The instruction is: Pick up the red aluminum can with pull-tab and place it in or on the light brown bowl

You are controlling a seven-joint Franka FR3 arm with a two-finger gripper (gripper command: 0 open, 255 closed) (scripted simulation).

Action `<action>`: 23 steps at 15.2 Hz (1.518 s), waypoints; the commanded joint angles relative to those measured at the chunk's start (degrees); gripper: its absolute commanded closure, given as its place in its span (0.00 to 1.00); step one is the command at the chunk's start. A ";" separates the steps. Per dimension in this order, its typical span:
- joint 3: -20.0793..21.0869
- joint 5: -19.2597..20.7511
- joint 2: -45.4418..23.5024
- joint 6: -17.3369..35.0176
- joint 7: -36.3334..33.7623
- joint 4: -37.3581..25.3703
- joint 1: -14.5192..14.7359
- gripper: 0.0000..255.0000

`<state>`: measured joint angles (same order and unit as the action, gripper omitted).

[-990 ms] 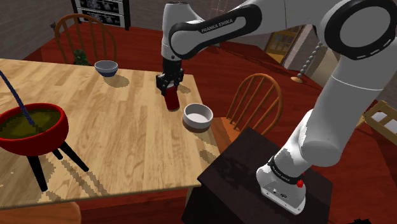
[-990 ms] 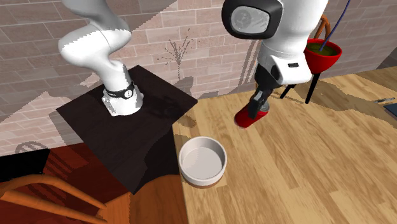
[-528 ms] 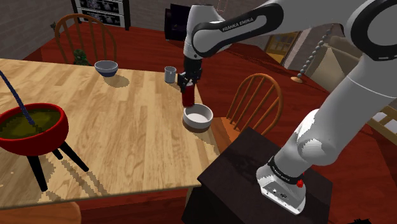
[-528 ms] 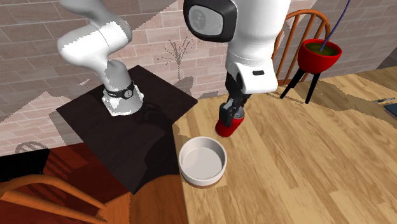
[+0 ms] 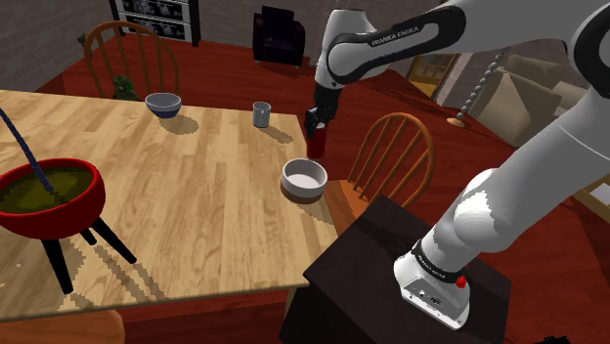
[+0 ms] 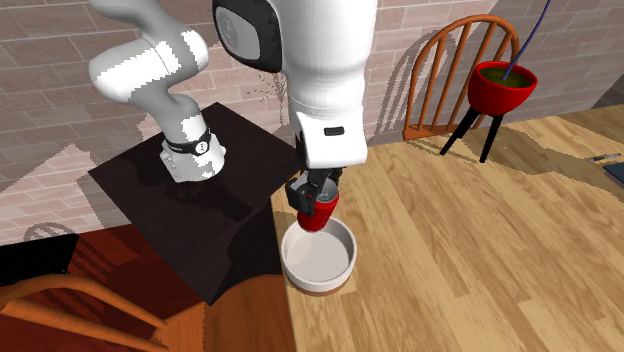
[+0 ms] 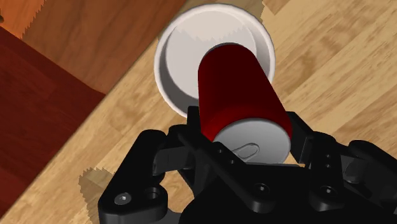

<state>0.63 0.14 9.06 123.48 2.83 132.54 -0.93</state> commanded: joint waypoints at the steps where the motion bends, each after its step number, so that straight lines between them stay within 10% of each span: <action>1: -0.21 0.04 -0.41 1.53 0.40 1.09 -0.16 1.00; 23: -0.20 0.16 -7.81 14.00 0.28 6.18 -0.17 1.00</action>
<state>0.43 0.31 1.25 137.47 3.11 138.72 -1.10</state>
